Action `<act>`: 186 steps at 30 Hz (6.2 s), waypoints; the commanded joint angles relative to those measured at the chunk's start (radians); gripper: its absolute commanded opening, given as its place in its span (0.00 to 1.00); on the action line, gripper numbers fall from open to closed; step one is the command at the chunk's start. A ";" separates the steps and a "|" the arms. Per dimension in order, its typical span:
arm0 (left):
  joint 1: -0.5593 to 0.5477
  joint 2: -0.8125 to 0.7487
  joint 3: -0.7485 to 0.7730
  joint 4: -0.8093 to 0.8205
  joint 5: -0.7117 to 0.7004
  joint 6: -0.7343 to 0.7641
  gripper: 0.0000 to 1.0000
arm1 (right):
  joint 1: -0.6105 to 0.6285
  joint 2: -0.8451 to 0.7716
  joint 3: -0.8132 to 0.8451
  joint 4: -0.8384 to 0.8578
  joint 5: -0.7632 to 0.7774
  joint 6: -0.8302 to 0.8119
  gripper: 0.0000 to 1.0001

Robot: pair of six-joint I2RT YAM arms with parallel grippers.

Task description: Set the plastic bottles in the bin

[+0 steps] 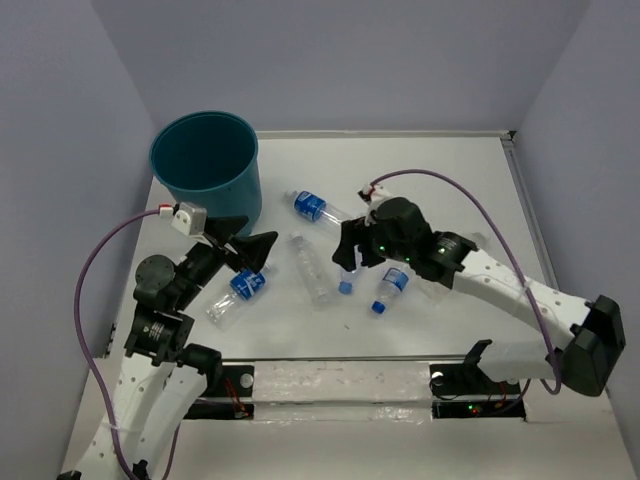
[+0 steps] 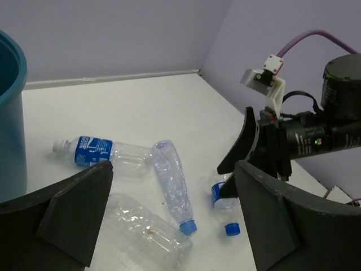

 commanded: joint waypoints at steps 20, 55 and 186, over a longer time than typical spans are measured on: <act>0.058 0.033 0.062 -0.076 -0.217 0.021 0.99 | 0.197 0.519 0.386 -0.017 0.197 -0.179 0.81; -0.414 0.849 0.177 -0.170 -0.693 -0.250 0.94 | -0.134 -0.073 -0.051 -0.002 0.284 -0.153 0.75; -0.327 0.536 0.198 0.035 -0.553 -0.341 0.99 | -0.040 0.307 0.565 0.667 0.286 -0.334 0.76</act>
